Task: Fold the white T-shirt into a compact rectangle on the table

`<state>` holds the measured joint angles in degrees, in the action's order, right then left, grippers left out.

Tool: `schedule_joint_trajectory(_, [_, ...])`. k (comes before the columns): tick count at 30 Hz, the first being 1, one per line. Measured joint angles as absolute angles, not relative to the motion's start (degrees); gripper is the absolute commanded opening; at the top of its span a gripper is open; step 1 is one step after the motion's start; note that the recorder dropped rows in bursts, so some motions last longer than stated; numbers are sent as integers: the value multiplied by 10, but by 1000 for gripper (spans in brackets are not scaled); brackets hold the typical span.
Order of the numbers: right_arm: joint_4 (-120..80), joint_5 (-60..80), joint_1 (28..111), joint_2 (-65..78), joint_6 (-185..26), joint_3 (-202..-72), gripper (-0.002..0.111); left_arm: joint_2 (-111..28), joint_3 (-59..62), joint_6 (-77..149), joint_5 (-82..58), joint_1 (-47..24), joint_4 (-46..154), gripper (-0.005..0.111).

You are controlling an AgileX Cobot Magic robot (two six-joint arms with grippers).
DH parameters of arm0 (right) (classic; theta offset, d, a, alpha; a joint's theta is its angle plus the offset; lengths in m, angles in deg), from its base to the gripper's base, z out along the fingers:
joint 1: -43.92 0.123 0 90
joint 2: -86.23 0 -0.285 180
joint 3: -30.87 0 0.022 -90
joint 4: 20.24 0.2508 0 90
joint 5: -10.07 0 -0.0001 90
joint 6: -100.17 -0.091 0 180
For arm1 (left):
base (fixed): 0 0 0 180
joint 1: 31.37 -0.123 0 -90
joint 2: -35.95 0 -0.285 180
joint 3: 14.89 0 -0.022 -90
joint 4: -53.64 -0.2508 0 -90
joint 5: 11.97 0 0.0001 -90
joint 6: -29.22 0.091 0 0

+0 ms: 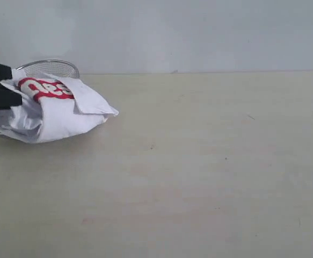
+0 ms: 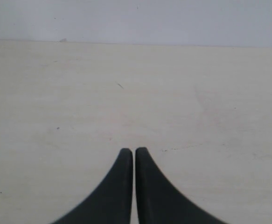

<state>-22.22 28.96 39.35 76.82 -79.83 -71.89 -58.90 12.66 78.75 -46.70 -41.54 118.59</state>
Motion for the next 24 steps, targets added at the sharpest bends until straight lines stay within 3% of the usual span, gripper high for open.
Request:
schedule_joint_trajectory(13, [-222,290,393,768,-798,-719,0,-403,27,809,-652,-415,1251,5])
schedule_joint_trajectory(24, [-222,290,393,768,-798,-719,0,-355,-16,793,-809,-415,1336,5])
